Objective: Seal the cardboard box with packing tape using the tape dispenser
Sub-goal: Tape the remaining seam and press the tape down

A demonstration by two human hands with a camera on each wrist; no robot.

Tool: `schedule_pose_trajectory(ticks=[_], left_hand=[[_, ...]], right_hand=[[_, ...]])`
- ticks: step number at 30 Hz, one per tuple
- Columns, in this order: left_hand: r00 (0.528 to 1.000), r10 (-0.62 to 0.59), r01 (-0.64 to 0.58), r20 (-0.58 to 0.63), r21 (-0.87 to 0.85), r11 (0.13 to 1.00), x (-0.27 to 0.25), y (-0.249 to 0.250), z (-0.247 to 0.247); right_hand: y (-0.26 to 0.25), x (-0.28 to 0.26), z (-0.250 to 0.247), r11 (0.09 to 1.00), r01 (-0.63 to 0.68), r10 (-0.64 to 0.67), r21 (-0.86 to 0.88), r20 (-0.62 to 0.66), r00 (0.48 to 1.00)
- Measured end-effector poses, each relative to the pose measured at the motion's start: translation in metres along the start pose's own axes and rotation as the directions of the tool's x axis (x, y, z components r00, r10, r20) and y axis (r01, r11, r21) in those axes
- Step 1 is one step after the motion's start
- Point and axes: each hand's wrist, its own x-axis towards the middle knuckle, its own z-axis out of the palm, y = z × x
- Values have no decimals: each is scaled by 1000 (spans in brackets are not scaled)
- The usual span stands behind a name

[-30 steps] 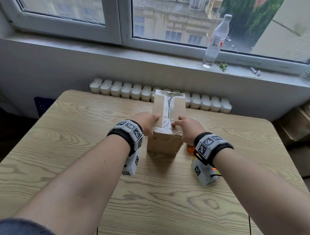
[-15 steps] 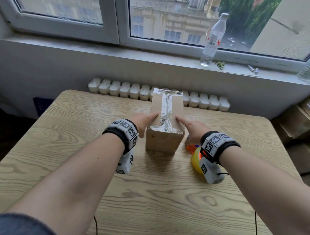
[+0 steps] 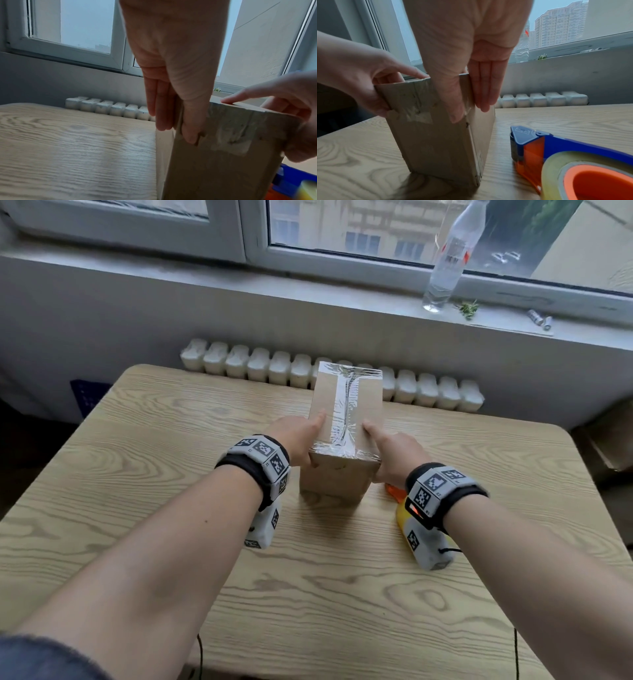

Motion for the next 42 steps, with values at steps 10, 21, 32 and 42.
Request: schedule_pose_trajectory(ticks=[10, 21, 32, 42], left_hand=[[1000, 5, -5, 7, -5, 1000, -2, 1, -6], [997, -10, 23, 71, -188, 982, -17, 12, -26], [974, -137, 87, -180, -262, 961, 5, -4, -37], [953, -280, 235, -112, -305, 923, 68, -41, -36]], right_hand=[[2, -2, -4, 998, 9, -11, 69, 31, 999], [10, -1, -19, 993, -53, 38, 107, 142, 989], [21, 16, -32, 991, -120, 115, 65, 79, 990], [36, 35, -40, 970, -227, 225, 88, 35, 974]])
